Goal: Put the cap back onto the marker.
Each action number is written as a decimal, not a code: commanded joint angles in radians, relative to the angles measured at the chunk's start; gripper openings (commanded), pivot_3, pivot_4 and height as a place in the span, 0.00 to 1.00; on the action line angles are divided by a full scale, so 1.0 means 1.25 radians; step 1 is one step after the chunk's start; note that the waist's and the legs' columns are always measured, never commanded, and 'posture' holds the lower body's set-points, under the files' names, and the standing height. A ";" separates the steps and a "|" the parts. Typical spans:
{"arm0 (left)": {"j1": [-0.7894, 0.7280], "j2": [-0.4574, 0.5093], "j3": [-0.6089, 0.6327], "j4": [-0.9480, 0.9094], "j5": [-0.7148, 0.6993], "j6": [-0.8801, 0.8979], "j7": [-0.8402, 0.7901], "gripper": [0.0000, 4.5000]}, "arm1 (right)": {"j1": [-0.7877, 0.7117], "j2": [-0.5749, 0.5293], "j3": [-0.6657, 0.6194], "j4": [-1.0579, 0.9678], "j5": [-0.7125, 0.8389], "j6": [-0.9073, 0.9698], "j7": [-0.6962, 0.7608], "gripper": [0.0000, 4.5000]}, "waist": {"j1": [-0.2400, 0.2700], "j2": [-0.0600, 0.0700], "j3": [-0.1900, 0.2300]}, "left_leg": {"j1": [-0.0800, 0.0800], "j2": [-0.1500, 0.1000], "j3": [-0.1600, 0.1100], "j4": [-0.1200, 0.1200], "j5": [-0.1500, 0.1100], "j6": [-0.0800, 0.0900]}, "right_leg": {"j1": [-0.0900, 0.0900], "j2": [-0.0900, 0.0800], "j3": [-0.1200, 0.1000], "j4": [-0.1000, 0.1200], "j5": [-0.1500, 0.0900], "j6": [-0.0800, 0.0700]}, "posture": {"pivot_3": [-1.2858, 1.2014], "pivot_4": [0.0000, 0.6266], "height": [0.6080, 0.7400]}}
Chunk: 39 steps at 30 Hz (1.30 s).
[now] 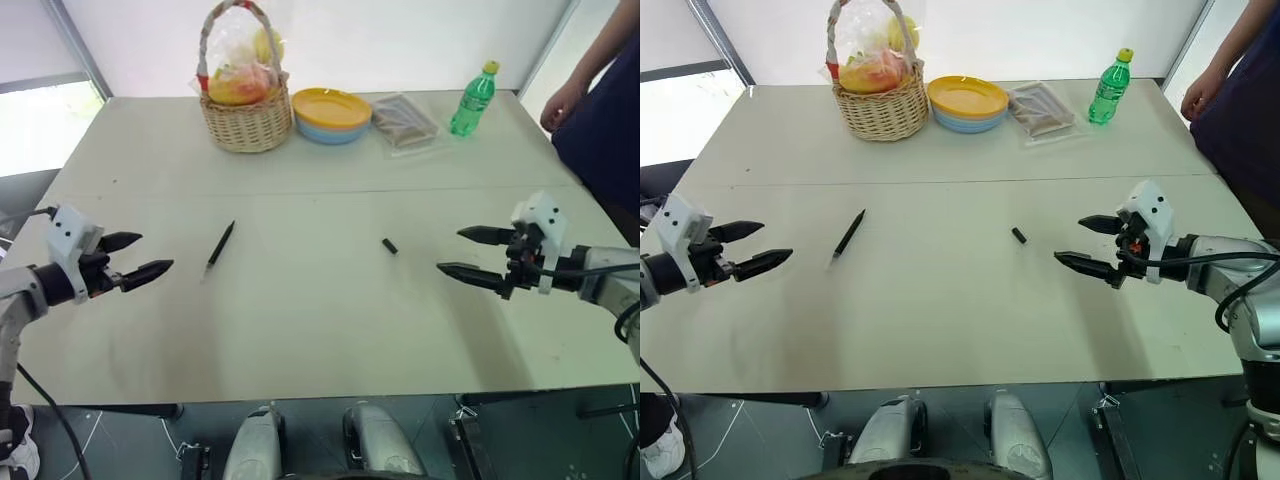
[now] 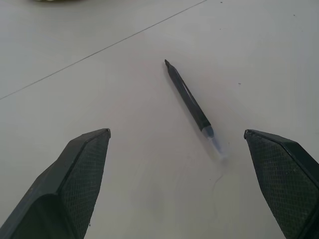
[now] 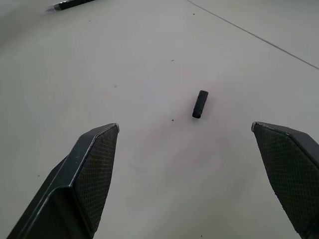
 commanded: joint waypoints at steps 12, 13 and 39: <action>-0.031 -0.004 0.025 -0.002 -0.015 -0.004 0.013 1.00 | 0.009 0.007 -0.026 -0.029 0.010 -0.004 -0.024 0.98 | 0.001 0.000 0.000 | 0.000 0.000 0.000 0.000 0.000 0.000 | 0.000 0.001 0.000 0.000 0.000 0.000 | 0.52 0.24 1.00; -0.033 -0.004 0.024 -0.001 -0.014 -0.005 0.013 1.00 | 0.010 0.007 -0.025 -0.030 0.010 -0.005 -0.026 0.98 | 0.001 0.000 0.000 | 0.000 0.000 0.000 0.000 0.000 0.000 | 0.000 0.001 0.000 0.000 0.000 0.000 | 0.52 0.24 1.00; -0.056 -0.031 0.008 -0.008 -0.025 0.012 0.023 1.00 | -0.234 0.133 0.146 -0.036 0.088 0.028 0.067 0.98 | -0.004 0.000 0.000 | 0.001 0.000 0.000 0.001 0.000 0.000 | 0.000 0.003 0.000 0.002 0.002 0.003 | 0.52 0.24 1.00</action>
